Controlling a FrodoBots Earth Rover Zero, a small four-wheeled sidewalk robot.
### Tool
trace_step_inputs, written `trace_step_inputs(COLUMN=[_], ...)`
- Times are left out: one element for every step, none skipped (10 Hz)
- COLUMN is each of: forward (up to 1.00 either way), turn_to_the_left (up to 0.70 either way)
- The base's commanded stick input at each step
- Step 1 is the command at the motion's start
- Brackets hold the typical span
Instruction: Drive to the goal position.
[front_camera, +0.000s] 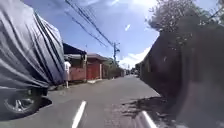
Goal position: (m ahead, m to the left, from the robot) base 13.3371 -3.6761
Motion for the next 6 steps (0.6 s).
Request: trace_step_inputs(forward=[1.00,1.00,1.00,1.00,1.00,1.00], turn_to_the_left=[0.11,0.11,0.01,0.00,0.00,0.00])
